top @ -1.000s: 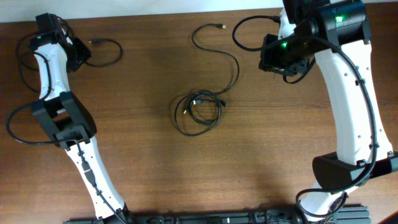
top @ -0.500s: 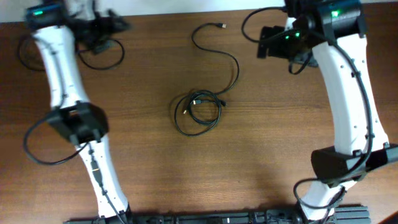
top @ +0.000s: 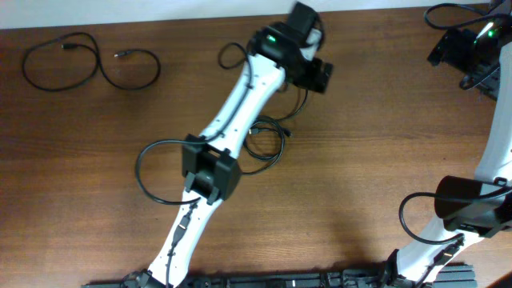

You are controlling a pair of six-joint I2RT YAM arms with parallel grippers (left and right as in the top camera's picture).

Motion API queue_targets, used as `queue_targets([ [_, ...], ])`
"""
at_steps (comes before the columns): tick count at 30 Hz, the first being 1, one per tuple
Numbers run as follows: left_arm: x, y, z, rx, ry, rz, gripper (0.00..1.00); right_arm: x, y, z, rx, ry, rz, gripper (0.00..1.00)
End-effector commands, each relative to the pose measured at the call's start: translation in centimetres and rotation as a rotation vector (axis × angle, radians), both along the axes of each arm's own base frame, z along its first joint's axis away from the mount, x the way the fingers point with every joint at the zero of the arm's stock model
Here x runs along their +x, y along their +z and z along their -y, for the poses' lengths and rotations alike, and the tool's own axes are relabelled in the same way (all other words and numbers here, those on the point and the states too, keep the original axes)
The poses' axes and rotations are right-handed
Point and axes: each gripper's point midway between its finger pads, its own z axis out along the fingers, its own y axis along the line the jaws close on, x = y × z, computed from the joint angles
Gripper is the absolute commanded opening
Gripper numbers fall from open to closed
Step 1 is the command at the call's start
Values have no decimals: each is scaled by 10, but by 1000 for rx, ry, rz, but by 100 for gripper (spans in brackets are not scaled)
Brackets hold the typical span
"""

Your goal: Untangle cables

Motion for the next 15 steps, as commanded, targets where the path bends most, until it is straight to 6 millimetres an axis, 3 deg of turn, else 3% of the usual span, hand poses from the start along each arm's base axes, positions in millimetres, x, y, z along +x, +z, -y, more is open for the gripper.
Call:
queue_targets([
  [1, -5, -26, 7, 95, 18, 36, 96, -1, -2, 0, 9, -8, -6, 100],
  [3, -5, -42, 9, 119, 18, 40, 88, -1, -2, 0, 9, -8, -6, 100],
  [6, 4, -64, -10, 202, 138, 54, 88, -1, -2, 0, 9, -8, -6, 100],
  [12, -1, -90, 0, 197, 119, 54, 84, -1, -2, 0, 9, -8, -6, 100],
  [13, -4, -93, 3, 198, 112, 54, 79, -1, -2, 0, 9, -8, -6, 100],
  [14, -7, -98, 6, 199, 105, 54, 64, -1, -2, 0, 9, -8, -6, 100],
  [15, -8, -100, 6, 201, 103, 52, 56, -1, -2, 0, 9, -8, -6, 100],
])
